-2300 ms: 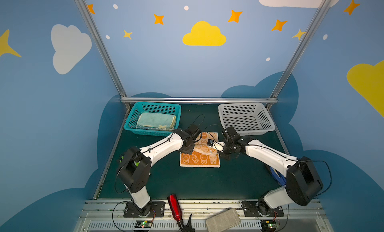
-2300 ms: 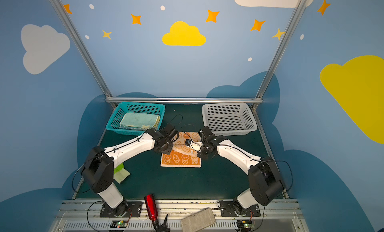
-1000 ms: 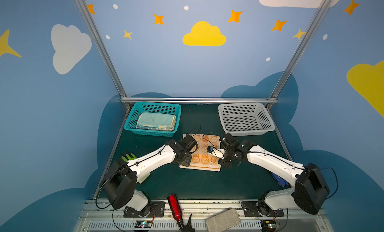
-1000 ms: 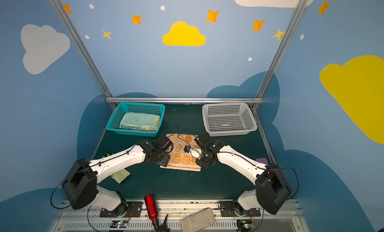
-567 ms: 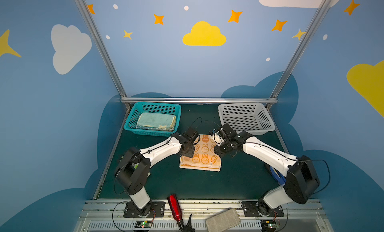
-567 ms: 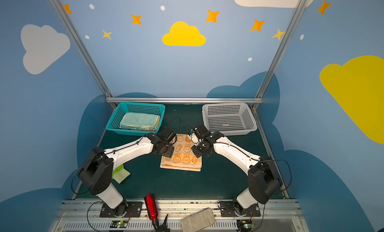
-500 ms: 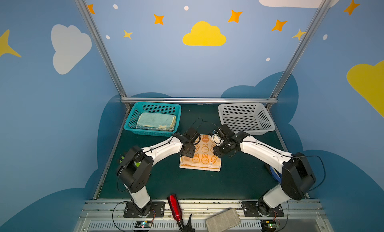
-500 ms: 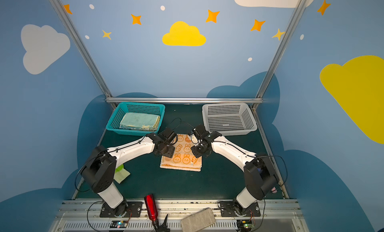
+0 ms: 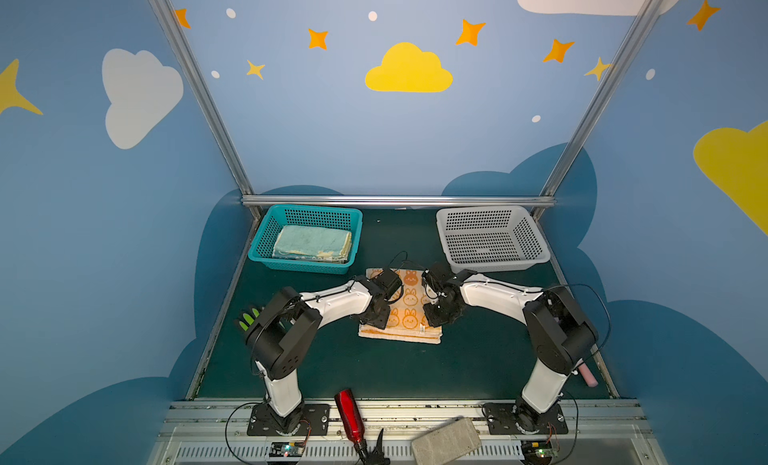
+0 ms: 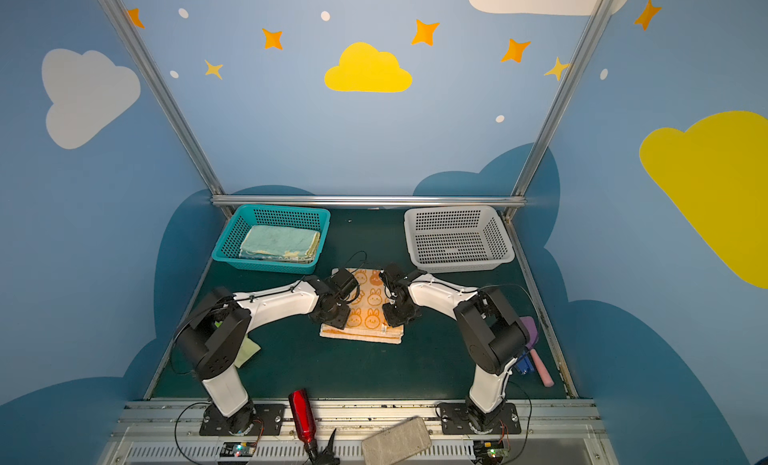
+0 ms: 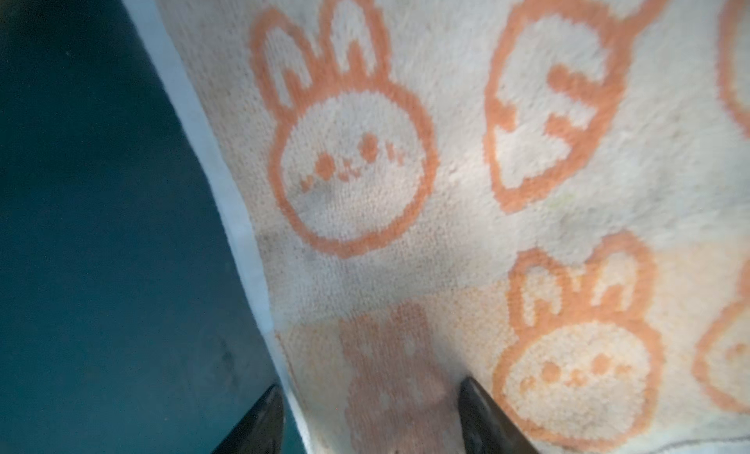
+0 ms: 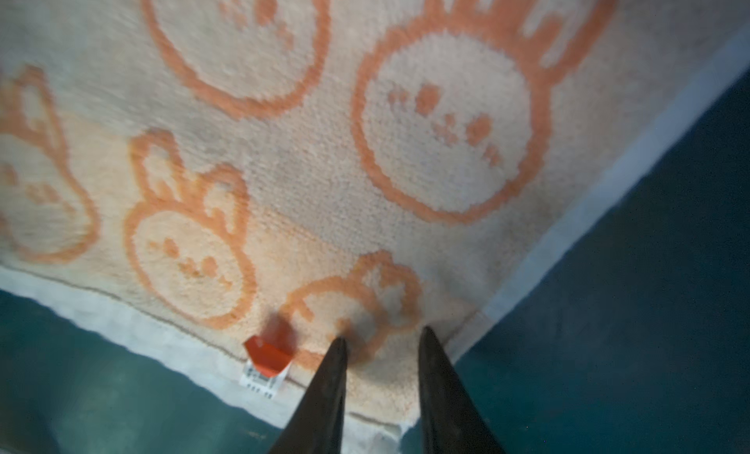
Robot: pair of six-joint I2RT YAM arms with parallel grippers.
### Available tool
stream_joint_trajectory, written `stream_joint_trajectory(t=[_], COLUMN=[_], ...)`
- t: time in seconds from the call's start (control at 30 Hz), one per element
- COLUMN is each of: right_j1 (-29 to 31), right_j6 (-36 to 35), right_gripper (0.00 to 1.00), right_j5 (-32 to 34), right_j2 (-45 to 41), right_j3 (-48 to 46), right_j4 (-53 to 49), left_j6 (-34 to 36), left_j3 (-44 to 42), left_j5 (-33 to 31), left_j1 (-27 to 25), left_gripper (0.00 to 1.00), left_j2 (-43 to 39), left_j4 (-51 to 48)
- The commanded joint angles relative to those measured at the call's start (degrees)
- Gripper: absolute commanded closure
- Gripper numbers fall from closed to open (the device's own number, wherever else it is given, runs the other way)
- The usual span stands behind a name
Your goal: Fold and stack the towels
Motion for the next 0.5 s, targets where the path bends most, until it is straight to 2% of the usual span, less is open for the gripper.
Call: stream_joint_trajectory(t=[0.0,0.27,0.47], right_j1=[0.4,1.0,1.0], right_j6=[2.1,4.7,5.2], right_gripper=[0.68,0.68,0.68], right_j5=[1.4,1.2,3.4], right_j2=[-0.7,-4.6,-9.2], right_j3=[-2.7,-7.3,-7.6], right_j4=[-1.6,-2.7,-5.4], left_j6=[-2.4,-4.7,-3.2], left_j3=[-2.3,-3.5,-1.6], left_j5=[-0.1,-0.3,-3.3], left_j1=[-2.4,-7.4,-7.1], left_gripper=[0.32,0.34,0.33], left_j2=[0.9,0.5,-1.4], left_j4=[-3.6,-7.7,-10.7])
